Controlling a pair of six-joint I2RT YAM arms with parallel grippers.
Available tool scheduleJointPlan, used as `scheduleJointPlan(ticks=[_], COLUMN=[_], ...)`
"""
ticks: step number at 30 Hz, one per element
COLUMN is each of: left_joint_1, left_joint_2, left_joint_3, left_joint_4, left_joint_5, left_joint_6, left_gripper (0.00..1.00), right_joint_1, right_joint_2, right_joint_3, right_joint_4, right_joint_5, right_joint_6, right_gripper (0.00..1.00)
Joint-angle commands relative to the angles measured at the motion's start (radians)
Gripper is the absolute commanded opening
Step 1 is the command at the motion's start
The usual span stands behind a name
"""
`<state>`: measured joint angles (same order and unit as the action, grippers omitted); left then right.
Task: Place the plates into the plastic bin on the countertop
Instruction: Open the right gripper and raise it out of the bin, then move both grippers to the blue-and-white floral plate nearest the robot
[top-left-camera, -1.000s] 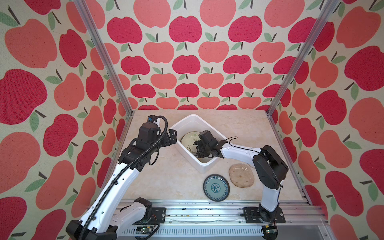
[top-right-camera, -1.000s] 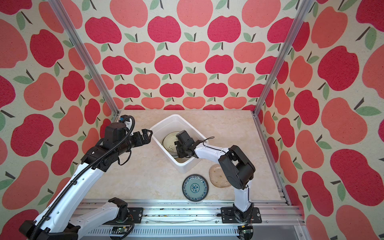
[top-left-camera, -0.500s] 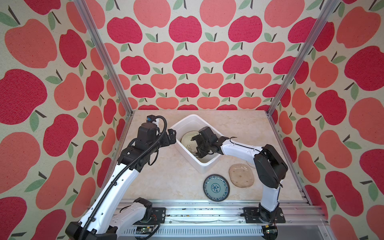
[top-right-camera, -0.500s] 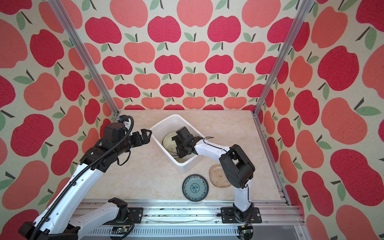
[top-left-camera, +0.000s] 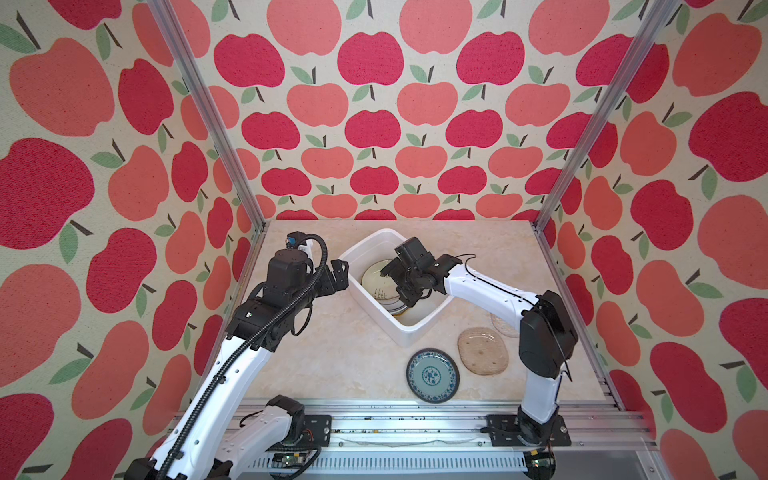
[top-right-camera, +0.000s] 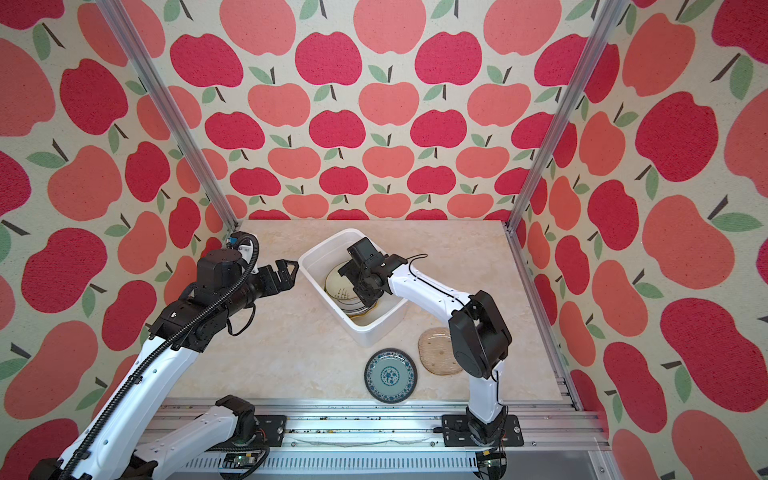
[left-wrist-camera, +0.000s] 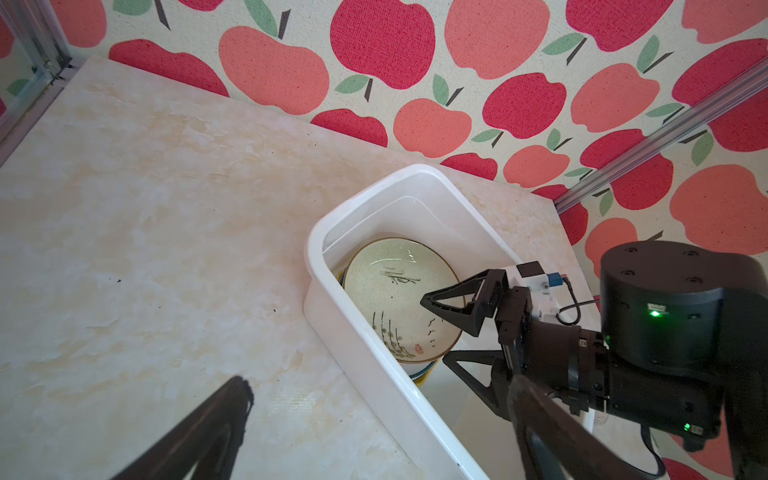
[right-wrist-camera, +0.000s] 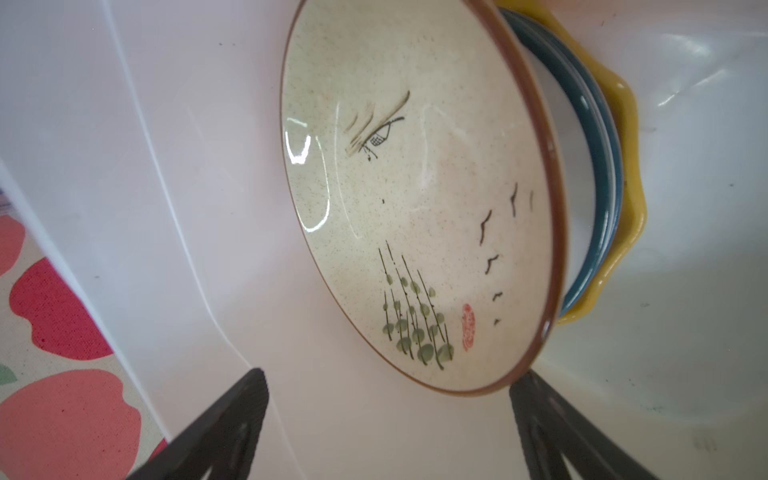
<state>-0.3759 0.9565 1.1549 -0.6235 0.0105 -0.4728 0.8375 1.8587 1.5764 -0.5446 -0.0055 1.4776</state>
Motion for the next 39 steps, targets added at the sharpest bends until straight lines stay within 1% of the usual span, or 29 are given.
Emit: scheduleJointPlan(ticks=[1, 5, 8, 11, 12, 14, 16, 19, 22, 24, 27, 29, 31, 34, 37, 39], left_joint_1=[0.006, 0.006, 0.007, 0.005, 0.005, 0.005, 0.004, -0.001, -0.037, -0.084, -0.186, -0.254, -0.325, -0.417, -0.468, -0.474], left_joint_2=[-0.019, -0.028, -0.040, -0.049, -0.050, -0.049, -0.047, -0.047, -0.044, -0.036, -0.007, 0.013, 0.034, 0.047, 0.042, 0.027], left_joint_3=[0.018, 0.028, 0.026, 0.033, 0.038, 0.053, 0.067, 0.074, 0.078, 0.084, 0.091, 0.088, 0.086, 0.070, 0.025, -0.019], left_joint_4=[-0.050, -0.076, -0.084, -0.096, -0.099, -0.121, -0.146, -0.185, -0.240, -0.290, -0.369, -0.407, -0.441, -0.447, -0.397, -0.338], left_joint_5=[0.019, 0.032, 0.037, 0.066, 0.090, 0.151, 0.252, 0.413, 0.530, 0.560, 0.569, 0.540, 0.488, 0.389, 0.337, 0.336], left_joint_6=[0.026, 0.020, 0.011, 0.019, 0.036, 0.068, 0.115, 0.163, 0.202, 0.228, 0.270, 0.289, 0.313, 0.334, 0.310, 0.261], left_gripper=[0.99, 0.99, 0.99, 0.99, 0.99, 0.99, 0.99, 0.99, 0.99, 0.99, 0.99, 0.99, 0.99, 0.99, 0.99, 0.99], right_joint_1=[0.005, 0.011, 0.009, 0.012, 0.013, 0.015, 0.019, 0.021, 0.018, 0.015, 0.008, 0.005, 0.005, 0.005, 0.003, 0.002], right_joint_2=[-0.108, -0.183, -0.206, -0.230, -0.242, -0.265, -0.303, -0.393, -0.512, -0.591, -0.695, -0.745, -0.786, -0.843, -0.897, -0.920], right_joint_3=[0.039, -0.023, -0.053, -0.048, -0.039, 0.003, 0.050, 0.082, 0.056, 0.018, -0.079, -0.164, -0.266, -0.394, -0.511, -0.579], right_joint_4=[-0.098, -0.103, -0.090, -0.070, -0.059, -0.105, -0.190, -0.336, -0.472, -0.547, -0.621, -0.645, -0.646, -0.624, -0.584, -0.556], right_joint_5=[0.098, 0.118, 0.114, 0.115, 0.108, 0.101, 0.098, 0.087, 0.077, 0.063, 0.006, -0.044, -0.106, -0.142, -0.165, -0.189], right_joint_6=[-0.146, -0.164, -0.169, -0.222, -0.263, -0.345, -0.456, -0.584, -0.656, -0.672, -0.664, -0.638, -0.606, -0.564, -0.524, -0.500], right_gripper=[0.94, 0.94, 0.94, 0.93, 0.92, 0.92, 0.91, 0.91, 0.90, 0.90, 0.89, 0.89, 0.89, 0.88, 0.88, 0.88])
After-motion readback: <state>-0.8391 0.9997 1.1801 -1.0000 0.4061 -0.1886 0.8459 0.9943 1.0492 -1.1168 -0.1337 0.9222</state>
